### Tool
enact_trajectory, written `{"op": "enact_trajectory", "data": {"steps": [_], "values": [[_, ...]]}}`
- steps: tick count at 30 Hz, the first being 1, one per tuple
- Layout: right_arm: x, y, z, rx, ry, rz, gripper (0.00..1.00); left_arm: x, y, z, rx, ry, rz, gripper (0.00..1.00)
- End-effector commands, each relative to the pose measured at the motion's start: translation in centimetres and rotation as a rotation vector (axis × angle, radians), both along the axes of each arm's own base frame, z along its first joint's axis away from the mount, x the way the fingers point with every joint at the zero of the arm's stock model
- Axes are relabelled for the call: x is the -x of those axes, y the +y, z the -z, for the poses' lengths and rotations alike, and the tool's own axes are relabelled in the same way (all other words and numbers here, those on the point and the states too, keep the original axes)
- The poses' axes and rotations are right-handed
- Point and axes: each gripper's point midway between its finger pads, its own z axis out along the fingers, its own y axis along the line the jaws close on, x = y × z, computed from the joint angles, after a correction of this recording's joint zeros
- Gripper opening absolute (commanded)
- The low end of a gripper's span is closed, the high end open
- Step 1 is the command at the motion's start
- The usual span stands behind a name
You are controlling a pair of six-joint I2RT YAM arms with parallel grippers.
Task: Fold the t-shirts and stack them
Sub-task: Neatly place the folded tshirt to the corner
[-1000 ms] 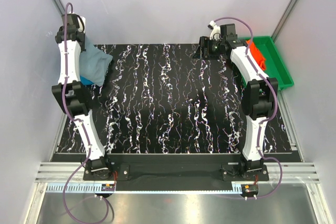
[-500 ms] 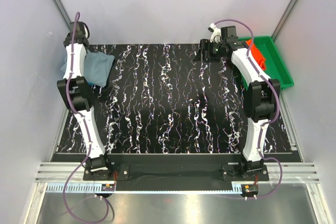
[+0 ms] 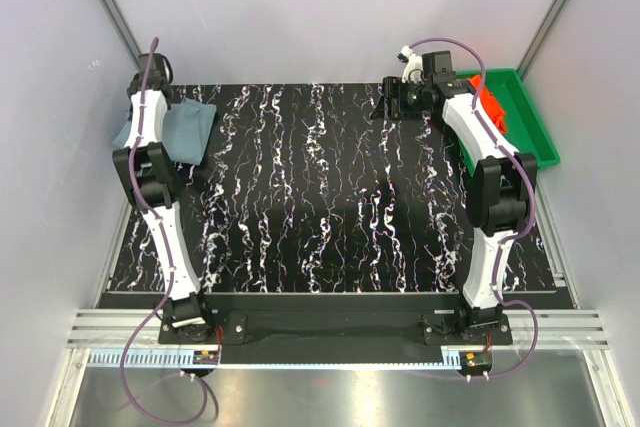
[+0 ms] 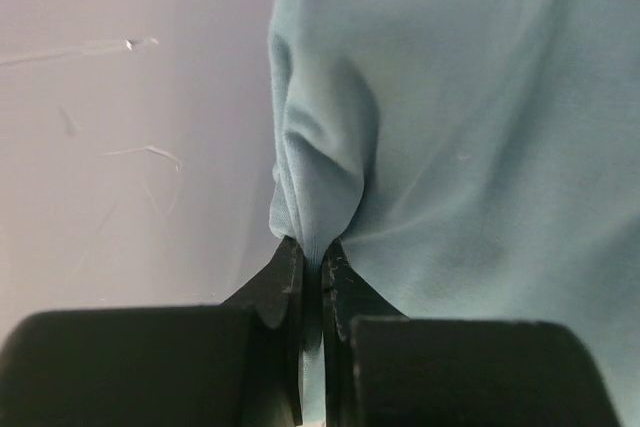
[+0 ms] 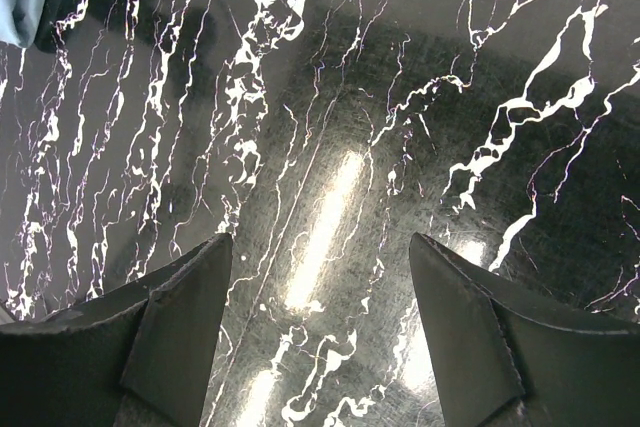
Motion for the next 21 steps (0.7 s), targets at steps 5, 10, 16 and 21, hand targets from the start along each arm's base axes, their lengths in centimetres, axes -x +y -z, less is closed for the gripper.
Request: {"op": "enact_trajectory", "data": {"steps": [5, 10, 16, 21], "values": [[-0.1, -0.5, -3.4, 0.001, -0.096, 0.003, 0.79, 1.2, 3.3, 0.5, -0.093, 0.040, -0.067, 0.00], [-0.1, -0.6, -3.3, 0.003, -0.093, 0.006, 0.79, 1.9, 3.8, 2.7, -0.105, 0.109, -0.067, 0.00], [0.1, -0.6, -3.1, 0.007, -0.089, 0.005, 0.79, 1.9, 4.1, 4.5, -0.101, 0.140, -0.061, 0.00], [0.2, -0.7, -2.8, 0.009, -0.081, 0.009, 0.79, 1.5, 4.0, 5.6, -0.092, 0.150, -0.051, 0.00]]}}
